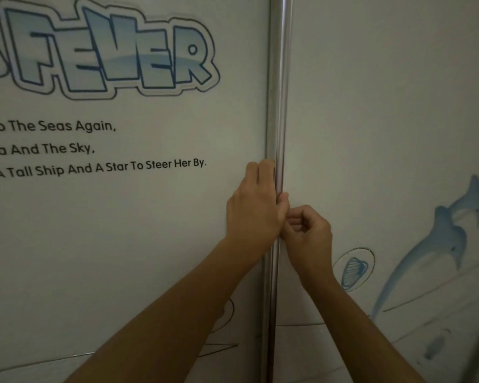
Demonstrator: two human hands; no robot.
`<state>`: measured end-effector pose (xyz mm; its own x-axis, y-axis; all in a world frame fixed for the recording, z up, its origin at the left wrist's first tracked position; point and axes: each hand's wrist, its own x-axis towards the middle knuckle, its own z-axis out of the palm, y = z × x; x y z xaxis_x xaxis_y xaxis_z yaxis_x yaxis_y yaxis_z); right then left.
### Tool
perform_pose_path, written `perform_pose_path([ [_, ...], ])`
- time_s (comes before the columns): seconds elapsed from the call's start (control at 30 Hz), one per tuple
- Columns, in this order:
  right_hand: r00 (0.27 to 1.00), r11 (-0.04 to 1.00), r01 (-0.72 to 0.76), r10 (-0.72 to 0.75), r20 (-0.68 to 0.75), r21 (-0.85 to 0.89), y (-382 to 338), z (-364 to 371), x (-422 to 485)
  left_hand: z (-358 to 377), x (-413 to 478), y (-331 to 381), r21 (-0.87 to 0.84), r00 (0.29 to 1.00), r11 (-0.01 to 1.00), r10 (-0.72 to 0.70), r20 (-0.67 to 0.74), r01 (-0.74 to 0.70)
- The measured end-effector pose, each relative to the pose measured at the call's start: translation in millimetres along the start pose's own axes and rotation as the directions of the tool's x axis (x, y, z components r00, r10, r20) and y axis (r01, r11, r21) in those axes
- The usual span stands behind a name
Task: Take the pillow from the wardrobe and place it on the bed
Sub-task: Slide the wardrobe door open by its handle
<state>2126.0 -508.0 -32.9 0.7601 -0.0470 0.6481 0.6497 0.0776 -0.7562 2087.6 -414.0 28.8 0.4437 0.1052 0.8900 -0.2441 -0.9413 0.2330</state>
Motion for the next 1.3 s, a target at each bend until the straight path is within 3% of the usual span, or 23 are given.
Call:
perform_pose_path([
  [0.23,0.999,1.0,-0.007,0.007,-0.034,-0.002,-4,8,-6,-6,0,-6,-0.01,1.0,1.0,0.012,-0.005,-0.012],
  [0.57,0.999,0.999,-0.022,0.021,0.04,0.027,-14,21,-12,-24,-5,-20,-0.046,0.999,0.999,0.026,-0.035,-0.027],
  [1.13,0.989,0.986,-0.017,-0.007,0.145,0.163,-41,106,-59,-106,-33,-81,0.073,0.992,0.996,-0.033,-0.119,0.042],
  [1.3,0.992,0.992,0.012,-0.027,0.119,0.124,-47,123,-74,-125,-39,-93,0.109,0.994,0.993,-0.044,-0.101,0.055],
])
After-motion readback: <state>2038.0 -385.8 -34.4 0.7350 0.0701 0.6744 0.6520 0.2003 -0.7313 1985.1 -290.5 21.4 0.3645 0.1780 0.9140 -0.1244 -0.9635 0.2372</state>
